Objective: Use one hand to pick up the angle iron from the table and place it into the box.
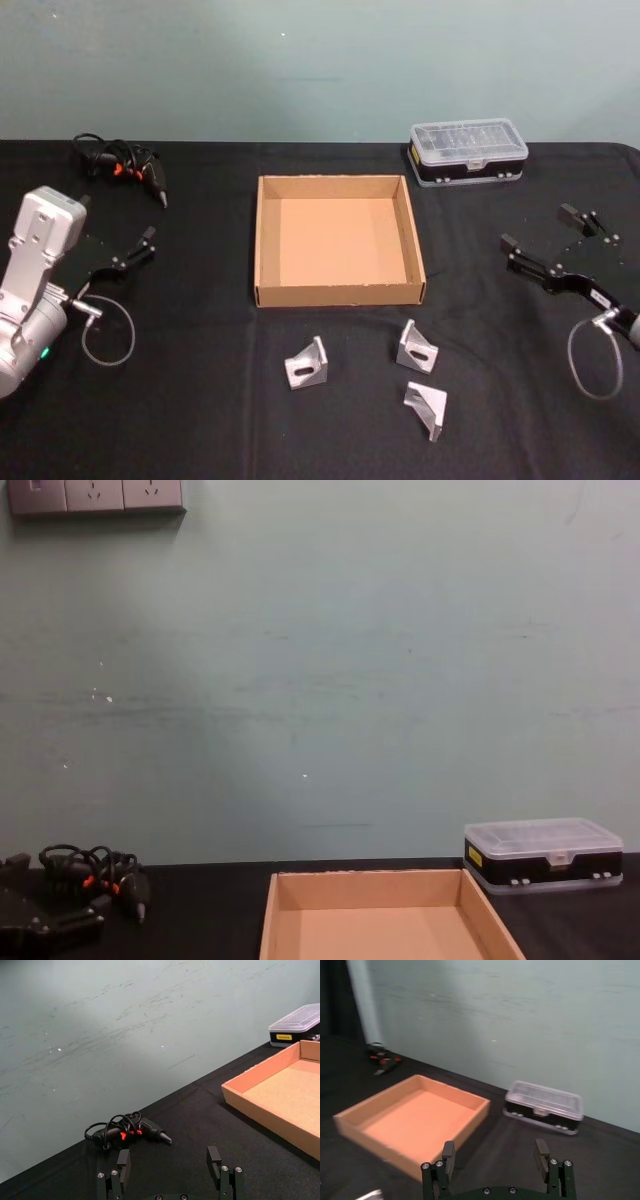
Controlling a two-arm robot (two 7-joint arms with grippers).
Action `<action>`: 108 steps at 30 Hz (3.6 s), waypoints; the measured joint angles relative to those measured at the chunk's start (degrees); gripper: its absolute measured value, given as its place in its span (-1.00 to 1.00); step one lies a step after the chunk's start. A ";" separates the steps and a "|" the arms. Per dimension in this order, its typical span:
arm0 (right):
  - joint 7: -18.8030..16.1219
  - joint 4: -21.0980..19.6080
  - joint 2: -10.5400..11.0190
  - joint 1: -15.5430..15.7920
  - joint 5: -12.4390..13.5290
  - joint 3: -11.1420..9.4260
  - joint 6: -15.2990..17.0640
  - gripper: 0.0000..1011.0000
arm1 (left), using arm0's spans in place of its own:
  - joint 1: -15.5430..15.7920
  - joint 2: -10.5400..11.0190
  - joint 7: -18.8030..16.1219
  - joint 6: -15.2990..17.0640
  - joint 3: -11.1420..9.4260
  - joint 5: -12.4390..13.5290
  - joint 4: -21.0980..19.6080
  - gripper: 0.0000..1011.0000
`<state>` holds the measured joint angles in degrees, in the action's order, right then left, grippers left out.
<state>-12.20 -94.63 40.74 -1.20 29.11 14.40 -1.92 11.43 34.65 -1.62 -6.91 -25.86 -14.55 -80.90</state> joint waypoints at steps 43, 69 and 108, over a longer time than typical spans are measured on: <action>-28.07 -7.40 15.17 -0.86 2.45 9.01 14.31 0.98 | 0.00 0.00 0.00 0.00 0.00 0.00 0.00 0.98; -29.74 -3.38 11.80 -6.92 -1.14 15.44 15.61 0.98 | 0.00 0.00 0.00 0.00 0.00 0.00 0.00 0.98; -30.29 1.39 7.83 -11.36 -3.21 19.59 15.37 0.71 | 0.00 0.00 0.00 0.00 0.00 0.00 0.00 0.98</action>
<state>-42.49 -93.24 48.57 -12.56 25.90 33.98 13.45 11.43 34.65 -1.62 -6.91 -25.86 -14.55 -80.90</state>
